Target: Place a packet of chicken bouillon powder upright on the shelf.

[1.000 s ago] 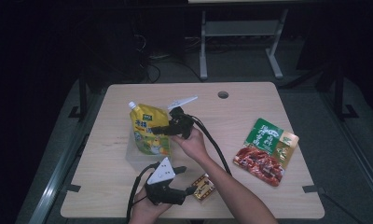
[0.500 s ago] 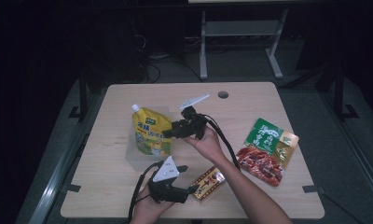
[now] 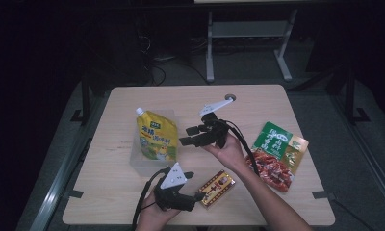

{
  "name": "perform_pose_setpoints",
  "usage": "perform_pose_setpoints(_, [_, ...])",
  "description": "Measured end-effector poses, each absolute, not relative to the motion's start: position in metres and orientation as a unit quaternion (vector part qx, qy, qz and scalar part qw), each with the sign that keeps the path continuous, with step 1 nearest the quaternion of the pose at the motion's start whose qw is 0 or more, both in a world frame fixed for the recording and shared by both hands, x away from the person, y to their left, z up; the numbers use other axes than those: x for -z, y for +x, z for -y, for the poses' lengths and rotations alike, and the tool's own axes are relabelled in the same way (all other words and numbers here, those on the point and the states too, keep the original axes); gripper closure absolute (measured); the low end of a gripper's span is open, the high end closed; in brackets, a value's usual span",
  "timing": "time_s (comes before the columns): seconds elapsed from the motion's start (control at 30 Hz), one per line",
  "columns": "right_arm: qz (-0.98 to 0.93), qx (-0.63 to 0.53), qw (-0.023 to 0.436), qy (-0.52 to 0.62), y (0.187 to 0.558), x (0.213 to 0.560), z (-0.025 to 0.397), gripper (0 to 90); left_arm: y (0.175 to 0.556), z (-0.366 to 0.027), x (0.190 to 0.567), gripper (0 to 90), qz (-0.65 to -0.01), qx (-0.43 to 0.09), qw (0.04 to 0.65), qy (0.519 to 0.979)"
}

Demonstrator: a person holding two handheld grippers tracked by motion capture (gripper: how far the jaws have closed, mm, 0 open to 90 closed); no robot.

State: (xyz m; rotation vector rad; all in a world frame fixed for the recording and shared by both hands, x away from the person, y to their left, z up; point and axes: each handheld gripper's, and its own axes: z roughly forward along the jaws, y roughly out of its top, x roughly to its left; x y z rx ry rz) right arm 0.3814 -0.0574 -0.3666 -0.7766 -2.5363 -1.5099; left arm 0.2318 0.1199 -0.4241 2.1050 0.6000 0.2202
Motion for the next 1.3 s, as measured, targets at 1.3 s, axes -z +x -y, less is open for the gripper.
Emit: perform_pose_setpoints(1.3, [0.834,0.437,-0.003,-0.336,0.322,0.401,0.161,33.3,0.234,-0.071,0.454,19.7,-0.223,-0.077,0.342,0.91])
